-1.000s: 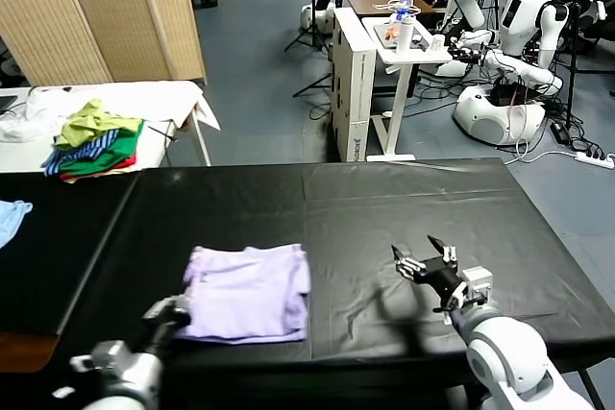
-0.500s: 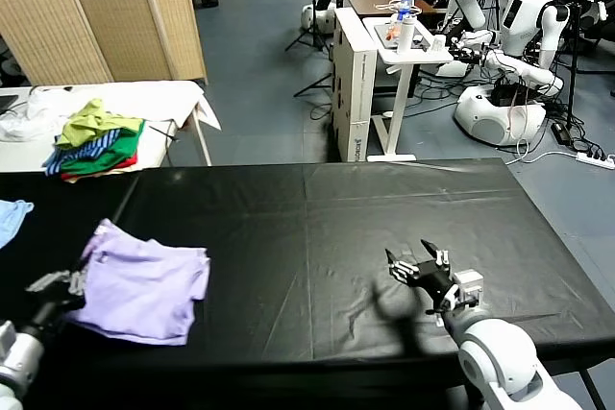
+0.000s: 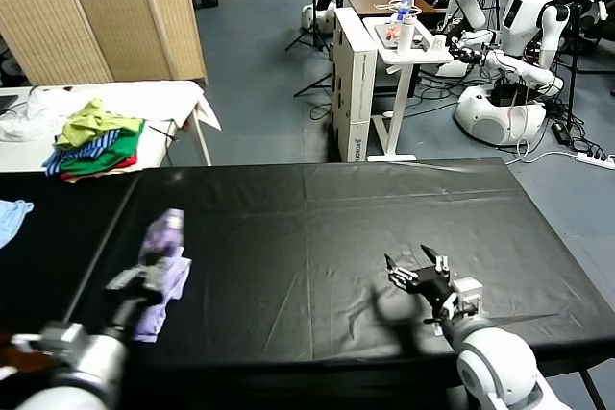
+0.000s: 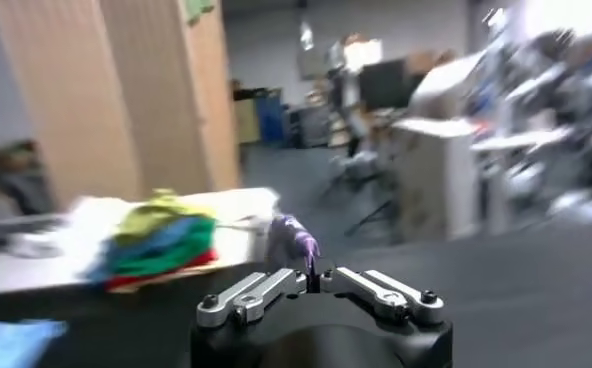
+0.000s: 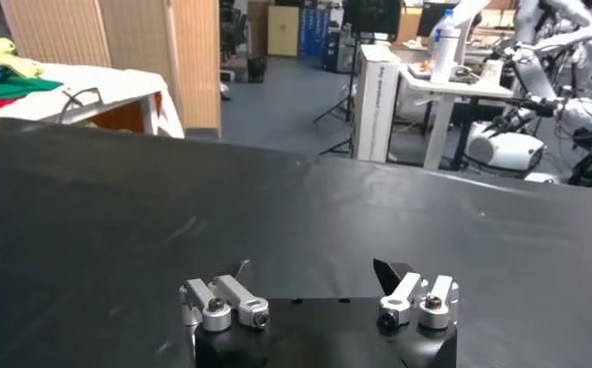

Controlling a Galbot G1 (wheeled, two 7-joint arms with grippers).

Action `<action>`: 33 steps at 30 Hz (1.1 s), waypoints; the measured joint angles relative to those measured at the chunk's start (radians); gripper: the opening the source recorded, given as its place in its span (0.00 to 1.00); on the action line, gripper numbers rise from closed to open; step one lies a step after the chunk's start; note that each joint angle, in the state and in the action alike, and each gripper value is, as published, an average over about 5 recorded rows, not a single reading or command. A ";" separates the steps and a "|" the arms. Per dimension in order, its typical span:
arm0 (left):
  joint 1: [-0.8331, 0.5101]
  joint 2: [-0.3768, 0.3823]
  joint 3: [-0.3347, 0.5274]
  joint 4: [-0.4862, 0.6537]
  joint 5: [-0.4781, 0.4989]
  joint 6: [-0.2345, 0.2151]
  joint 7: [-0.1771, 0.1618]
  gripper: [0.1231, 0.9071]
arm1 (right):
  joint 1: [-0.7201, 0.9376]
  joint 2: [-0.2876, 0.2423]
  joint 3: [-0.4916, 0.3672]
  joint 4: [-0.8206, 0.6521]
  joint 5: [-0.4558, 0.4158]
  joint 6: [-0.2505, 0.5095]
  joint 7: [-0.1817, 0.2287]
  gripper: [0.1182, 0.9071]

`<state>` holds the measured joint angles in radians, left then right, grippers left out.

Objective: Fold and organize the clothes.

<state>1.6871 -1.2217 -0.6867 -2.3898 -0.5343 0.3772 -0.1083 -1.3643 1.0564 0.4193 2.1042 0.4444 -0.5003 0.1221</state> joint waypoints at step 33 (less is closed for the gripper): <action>-0.048 -0.185 0.227 0.113 0.196 -0.067 0.043 1.00 | 0.254 0.015 -0.444 -0.044 0.422 -0.137 0.080 0.98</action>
<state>1.6394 -1.4067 -0.4602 -2.2764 -0.3387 0.3104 -0.0651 -1.1106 1.0709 -0.0250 2.0606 0.8664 -0.6374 0.2020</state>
